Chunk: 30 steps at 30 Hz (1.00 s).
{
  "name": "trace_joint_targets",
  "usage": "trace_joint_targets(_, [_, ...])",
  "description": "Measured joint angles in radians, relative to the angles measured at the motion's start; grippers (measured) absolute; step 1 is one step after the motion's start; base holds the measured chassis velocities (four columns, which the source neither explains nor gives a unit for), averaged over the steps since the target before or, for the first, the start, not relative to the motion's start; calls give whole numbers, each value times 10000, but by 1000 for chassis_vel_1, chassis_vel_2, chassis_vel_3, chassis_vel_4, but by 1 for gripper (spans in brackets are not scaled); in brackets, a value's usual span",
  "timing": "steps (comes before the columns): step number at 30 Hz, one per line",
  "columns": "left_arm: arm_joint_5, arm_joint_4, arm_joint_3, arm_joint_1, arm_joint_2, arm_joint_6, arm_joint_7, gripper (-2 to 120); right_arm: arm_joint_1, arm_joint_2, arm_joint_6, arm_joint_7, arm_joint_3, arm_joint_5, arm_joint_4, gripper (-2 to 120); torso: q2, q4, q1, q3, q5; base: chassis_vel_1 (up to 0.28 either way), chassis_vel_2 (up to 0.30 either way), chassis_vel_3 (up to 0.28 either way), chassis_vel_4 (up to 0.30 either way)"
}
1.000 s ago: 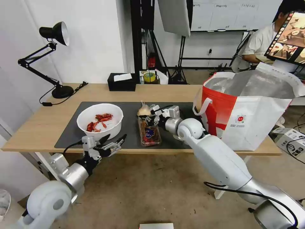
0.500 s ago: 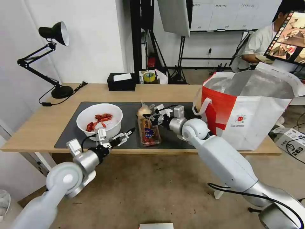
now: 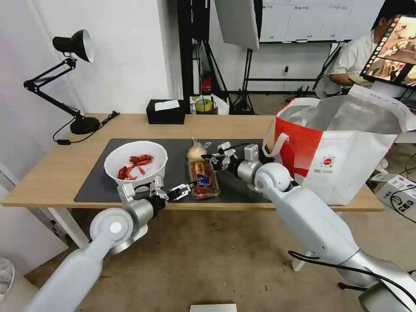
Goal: Pick up the trash from the table and place it into the takeout bag.
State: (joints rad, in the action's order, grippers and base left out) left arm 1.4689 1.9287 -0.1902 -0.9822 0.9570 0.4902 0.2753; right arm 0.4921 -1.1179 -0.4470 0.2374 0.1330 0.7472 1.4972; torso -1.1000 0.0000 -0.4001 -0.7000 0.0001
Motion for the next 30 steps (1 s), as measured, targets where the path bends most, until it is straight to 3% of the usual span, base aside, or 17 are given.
trace_joint_targets(18, [135,-444,498,673,165,70,347,100,149,170,18,1,-122,64,158,0,0,0,1,0,-1,0,0,0,0])
trace_joint_targets(30, [164,-479,616,790,338,497,780,100,266,184,37,-23,-188,63,203,0,0,1,1,0,-1,0,0,0,0])
